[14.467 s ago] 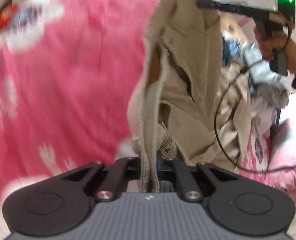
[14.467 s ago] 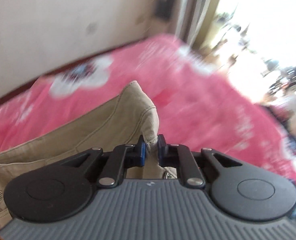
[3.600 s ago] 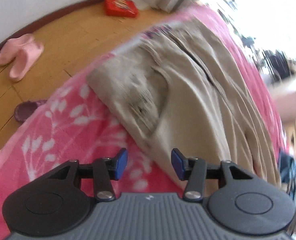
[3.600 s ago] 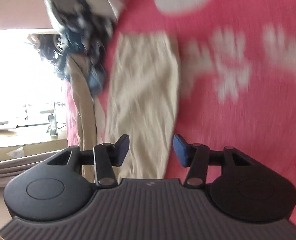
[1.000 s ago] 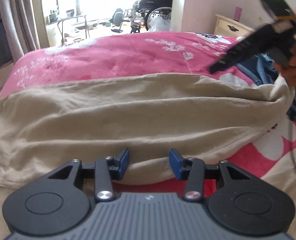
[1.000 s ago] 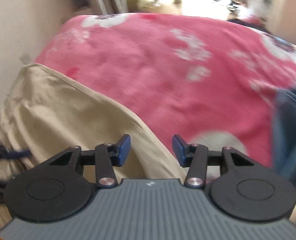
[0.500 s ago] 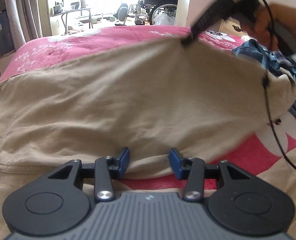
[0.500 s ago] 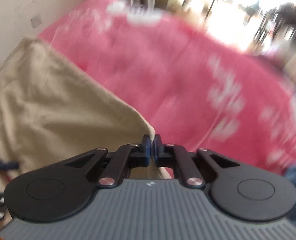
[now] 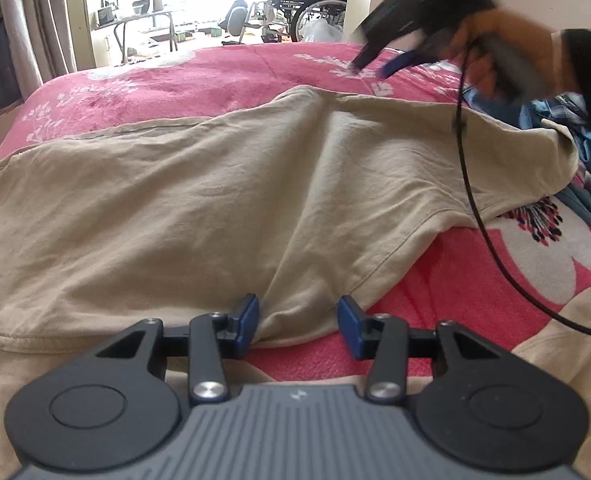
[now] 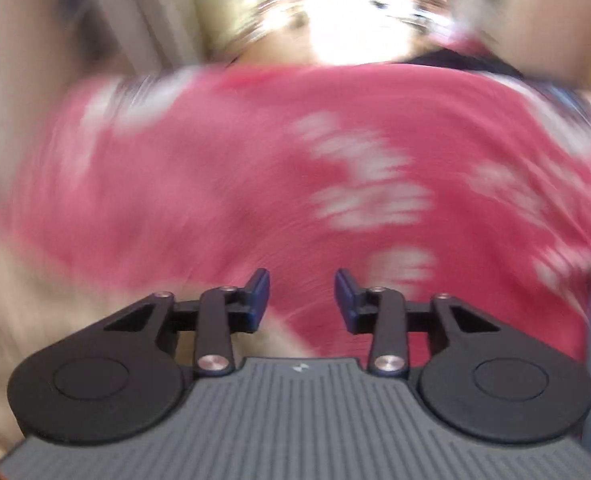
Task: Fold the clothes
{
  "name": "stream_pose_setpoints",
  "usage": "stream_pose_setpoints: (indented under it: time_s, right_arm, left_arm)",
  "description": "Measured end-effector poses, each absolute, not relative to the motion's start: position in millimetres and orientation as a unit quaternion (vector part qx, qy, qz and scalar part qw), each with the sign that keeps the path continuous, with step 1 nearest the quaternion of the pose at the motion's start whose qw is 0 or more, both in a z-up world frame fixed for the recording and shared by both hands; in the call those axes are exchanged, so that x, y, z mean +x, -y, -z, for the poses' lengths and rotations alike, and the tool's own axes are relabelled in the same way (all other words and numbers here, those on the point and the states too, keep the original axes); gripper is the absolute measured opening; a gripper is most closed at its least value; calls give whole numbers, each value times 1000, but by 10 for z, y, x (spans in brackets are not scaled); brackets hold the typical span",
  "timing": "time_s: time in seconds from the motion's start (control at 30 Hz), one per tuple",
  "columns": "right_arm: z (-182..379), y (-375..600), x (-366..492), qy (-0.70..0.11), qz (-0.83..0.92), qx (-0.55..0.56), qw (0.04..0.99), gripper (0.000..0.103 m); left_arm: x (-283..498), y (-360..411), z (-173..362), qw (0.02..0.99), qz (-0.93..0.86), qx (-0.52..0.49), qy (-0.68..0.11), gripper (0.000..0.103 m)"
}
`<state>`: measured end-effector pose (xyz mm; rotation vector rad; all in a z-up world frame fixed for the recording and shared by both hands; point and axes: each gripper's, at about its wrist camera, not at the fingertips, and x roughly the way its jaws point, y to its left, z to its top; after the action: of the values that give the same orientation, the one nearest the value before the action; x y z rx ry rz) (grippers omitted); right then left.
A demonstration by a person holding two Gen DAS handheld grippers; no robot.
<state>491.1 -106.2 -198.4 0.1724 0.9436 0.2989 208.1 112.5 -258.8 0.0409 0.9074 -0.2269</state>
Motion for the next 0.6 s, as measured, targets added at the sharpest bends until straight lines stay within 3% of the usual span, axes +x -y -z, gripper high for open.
stream_pose_setpoints:
  time_s: [0.17, 0.4, 0.6]
  right_arm:
    - [1454, 2349, 4389, -402, -45, 276, 872, 47]
    - [1342, 3320, 3363, -427, 92, 172, 883, 48]
    - [1511, 3297, 3468, -433, 65, 106, 893, 49]
  left_arm:
    - [2098, -1107, 2576, 891, 104, 22, -441, 46]
    - [2099, -1050, 2557, 891, 95, 35, -442, 46]
    - [2092, -943, 2561, 890, 77, 58, -446, 46]
